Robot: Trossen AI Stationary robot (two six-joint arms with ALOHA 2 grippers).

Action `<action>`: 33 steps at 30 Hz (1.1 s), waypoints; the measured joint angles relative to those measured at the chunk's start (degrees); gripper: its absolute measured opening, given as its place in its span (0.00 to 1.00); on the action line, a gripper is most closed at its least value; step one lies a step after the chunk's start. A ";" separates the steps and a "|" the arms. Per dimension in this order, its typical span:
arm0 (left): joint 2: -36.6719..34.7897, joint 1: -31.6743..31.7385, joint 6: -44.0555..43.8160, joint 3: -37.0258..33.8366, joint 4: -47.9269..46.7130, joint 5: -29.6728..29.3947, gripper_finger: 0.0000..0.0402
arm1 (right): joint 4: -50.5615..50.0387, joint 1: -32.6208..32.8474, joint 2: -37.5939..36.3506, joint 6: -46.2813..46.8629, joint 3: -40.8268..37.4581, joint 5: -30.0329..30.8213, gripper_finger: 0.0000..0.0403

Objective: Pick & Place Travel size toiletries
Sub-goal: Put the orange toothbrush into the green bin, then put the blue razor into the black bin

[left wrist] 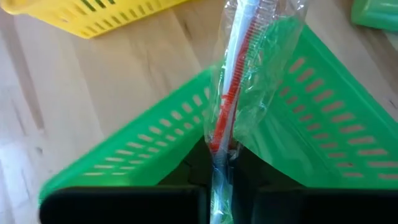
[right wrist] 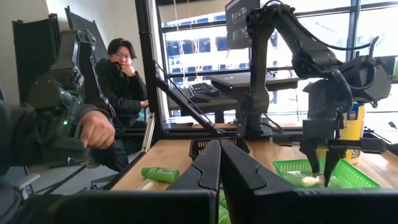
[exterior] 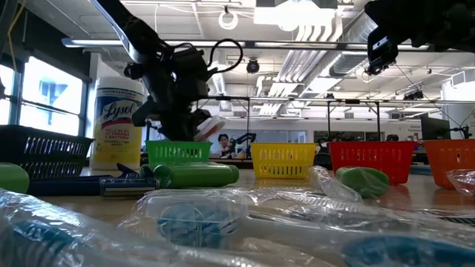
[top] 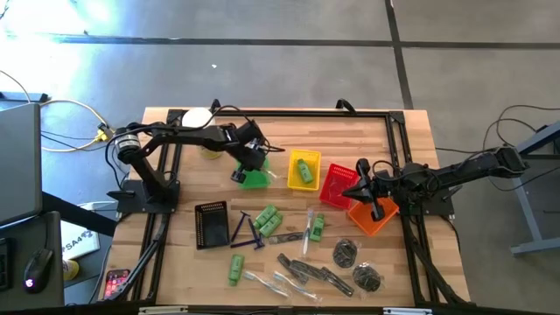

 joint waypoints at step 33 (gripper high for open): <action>-22.26 -8.38 -39.67 10.71 -28.39 -7.02 0.43 | -0.10 0.00 0.00 -0.03 0.00 -0.05 0.01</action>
